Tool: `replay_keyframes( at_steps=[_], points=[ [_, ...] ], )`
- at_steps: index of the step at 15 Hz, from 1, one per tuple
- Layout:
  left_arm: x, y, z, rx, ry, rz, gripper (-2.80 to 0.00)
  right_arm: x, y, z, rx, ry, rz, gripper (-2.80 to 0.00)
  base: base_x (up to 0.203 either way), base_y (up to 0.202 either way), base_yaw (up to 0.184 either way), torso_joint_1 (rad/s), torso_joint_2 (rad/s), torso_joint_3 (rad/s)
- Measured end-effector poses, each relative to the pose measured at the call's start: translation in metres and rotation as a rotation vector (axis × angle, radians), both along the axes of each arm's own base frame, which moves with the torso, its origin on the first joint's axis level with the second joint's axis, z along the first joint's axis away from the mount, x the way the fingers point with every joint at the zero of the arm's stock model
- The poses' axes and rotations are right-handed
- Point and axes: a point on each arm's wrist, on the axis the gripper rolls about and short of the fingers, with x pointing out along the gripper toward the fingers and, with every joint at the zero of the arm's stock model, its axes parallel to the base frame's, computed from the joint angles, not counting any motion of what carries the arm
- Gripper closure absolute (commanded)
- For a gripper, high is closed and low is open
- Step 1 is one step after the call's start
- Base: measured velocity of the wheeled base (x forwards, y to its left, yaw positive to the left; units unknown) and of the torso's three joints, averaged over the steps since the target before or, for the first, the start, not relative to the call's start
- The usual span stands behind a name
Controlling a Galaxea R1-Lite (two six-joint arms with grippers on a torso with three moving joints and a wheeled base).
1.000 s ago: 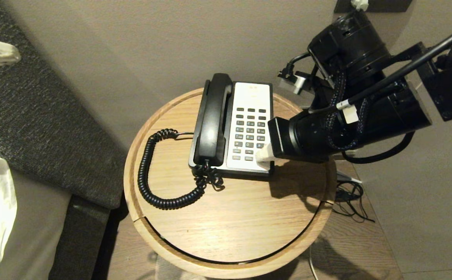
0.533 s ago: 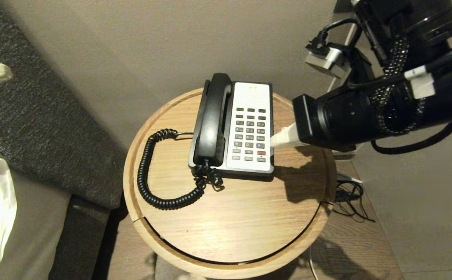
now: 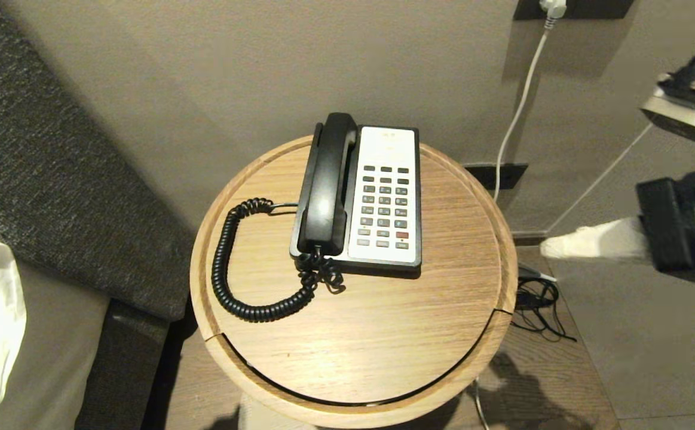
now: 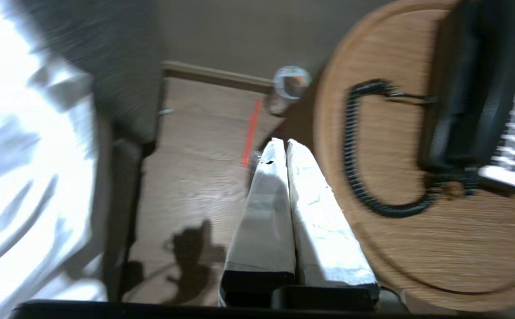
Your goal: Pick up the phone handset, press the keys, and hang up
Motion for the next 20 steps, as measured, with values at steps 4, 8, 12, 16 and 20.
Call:
replay_keyframes(
  at_steps=[4, 8, 12, 16, 20],
  points=[
    [-0.035, 0.014, -0.013, -0.021, -0.066, 0.189, 0.0, -0.054, -0.06, -0.021, 0.029, -0.039, -0.146, 0.0, 0.0, 0.0, 0.0, 0.0, 0.0, 0.0],
    [-0.068, 0.017, -0.037, -0.025, -0.107, 0.263, 0.0, -0.122, -0.102, -0.05, 0.069, -0.089, -0.302, 0.0, 0.0, 0.0, 0.0, 0.0, 0.0, 0.0],
    [-0.086, 0.015, -0.064, -0.012, -0.116, 0.277, 0.0, -0.185, -0.12, -0.082, 0.086, -0.122, -0.407, 0.0, 0.0, 0.0, 0.0, 0.0, 0.0, 0.0],
    [-0.103, 0.013, -0.1, -0.003, -0.128, 0.273, 0.0, -0.22, -0.125, -0.095, 0.131, -0.174, -0.491, 0.0, 0.0, 0.0, 0.0, 0.0, 0.0, 0.0],
    [-0.11, 0.01, -0.12, -0.004, -0.139, 0.267, 0.0, -0.227, -0.125, -0.099, 0.141, -0.189, -0.516, 0.0, 0.0, 0.0, 0.0, 0.0, 0.0, 0.0]
  ],
)
